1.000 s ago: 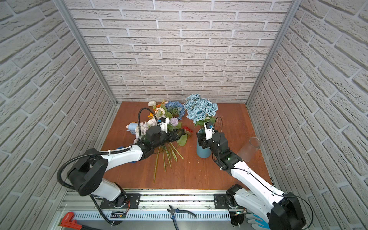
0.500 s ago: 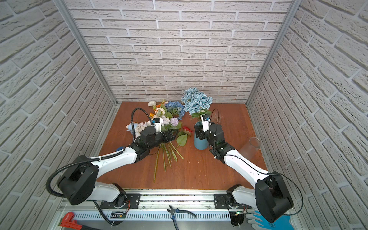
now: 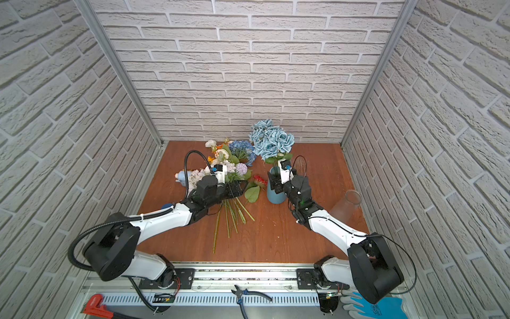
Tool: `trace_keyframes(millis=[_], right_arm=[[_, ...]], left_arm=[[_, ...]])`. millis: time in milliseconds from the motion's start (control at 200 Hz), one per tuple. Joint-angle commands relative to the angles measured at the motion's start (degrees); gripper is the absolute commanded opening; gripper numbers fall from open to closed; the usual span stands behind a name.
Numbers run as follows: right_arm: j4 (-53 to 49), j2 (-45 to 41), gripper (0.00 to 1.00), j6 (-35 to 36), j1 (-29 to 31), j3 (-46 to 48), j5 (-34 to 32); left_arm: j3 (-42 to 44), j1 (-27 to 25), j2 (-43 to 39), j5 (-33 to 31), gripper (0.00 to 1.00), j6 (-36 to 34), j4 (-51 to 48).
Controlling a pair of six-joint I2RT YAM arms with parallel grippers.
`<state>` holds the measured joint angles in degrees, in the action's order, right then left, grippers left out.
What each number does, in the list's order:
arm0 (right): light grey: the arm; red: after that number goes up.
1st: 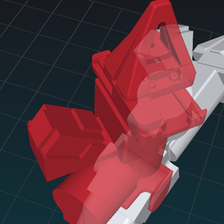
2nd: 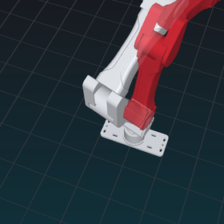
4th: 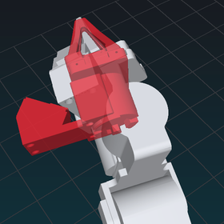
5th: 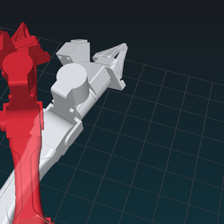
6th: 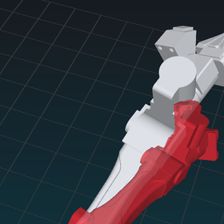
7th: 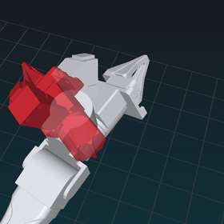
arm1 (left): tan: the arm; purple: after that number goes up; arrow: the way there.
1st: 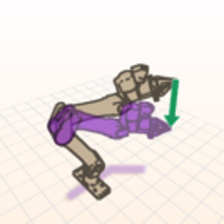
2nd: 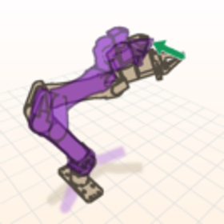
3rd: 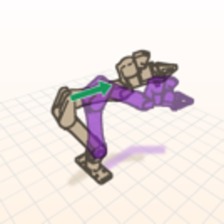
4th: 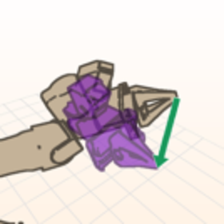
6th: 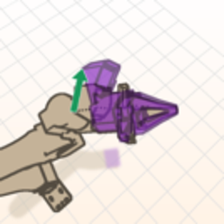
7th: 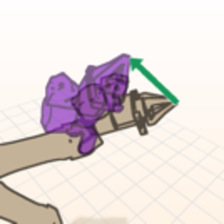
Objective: Arrange the flowers into the vase
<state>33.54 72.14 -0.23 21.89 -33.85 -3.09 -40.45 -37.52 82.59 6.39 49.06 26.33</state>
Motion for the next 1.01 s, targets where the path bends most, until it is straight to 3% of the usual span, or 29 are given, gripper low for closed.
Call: trace_keyframes(millis=[0,235,390,500,720,865,1000], right_arm=[[16.8,-1.7,0.38,0.9,-0.4,-1.0,0.8],[17.1,-3.5,0.42,-0.4,-0.5,2.8,0.1],[15.0,-6.2,0.63,-1.5,-0.5,5.0,-0.2],[12.1,-8.6,0.72,-1.9,-0.5,5.8,-0.2],[-1.0,-15.2,0.80,-2.8,-0.5,5.1,0.6],[-16.4,-20.2,0.95,-4.2,-0.5,2.5,1.3],[-17.1,-22.5,0.95,-4.9,-0.5,5.6,0.8]], left_arm=[[-0.9,-0.1,-0.3,0.0,0.96,-0.6,1.1],[-0.4,-0.1,-1.1,-0.7,0.97,-0.8,0.8],[-0.4,0.0,-1.5,-1.0,0.97,-1.1,0.3],[-0.5,0.0,-2.0,-1.2,0.97,-1.4,-0.2],[-0.7,0.5,-3.6,-1.5,0.98,-2.3,-1.7],[-0.9,1.7,-6.2,-2.5,0.98,-4.2,-5.0],[-1.2,2.1,-7.9,-3.2,0.98,-5.6,-6.7]])
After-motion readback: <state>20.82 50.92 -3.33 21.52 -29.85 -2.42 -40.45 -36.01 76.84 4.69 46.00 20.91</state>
